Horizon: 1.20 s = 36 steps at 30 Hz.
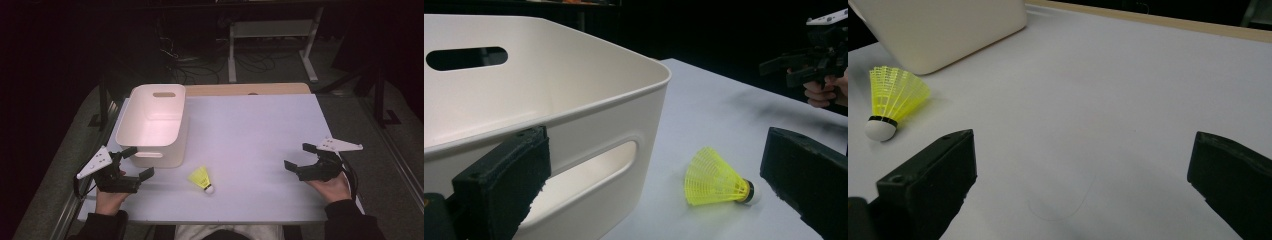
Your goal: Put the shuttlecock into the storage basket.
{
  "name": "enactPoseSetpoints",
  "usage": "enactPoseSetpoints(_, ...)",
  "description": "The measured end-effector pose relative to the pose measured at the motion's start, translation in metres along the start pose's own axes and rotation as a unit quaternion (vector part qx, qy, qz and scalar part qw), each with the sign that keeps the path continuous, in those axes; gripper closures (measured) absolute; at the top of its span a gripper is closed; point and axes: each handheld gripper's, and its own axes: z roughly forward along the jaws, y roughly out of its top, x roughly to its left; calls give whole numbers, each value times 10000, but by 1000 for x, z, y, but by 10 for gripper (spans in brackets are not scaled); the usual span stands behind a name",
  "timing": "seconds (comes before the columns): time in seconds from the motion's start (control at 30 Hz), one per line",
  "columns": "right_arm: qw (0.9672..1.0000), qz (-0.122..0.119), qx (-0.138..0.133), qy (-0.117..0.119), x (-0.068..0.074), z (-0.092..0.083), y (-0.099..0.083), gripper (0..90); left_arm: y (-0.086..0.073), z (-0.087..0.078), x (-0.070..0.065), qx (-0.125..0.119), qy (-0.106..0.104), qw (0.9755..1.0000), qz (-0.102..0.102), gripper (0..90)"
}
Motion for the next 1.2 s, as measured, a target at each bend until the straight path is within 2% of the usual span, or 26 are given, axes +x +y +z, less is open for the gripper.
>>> enactPoseSetpoints(0.67,10000,-7,76,29,1,1,0,0,0,0,-1,-13,-19,10000,3,0)
enactPoseSetpoints(1.2,9997,-78,171,151,9,2,7,0,0,0,0,-17,-24,10000,-4,0)
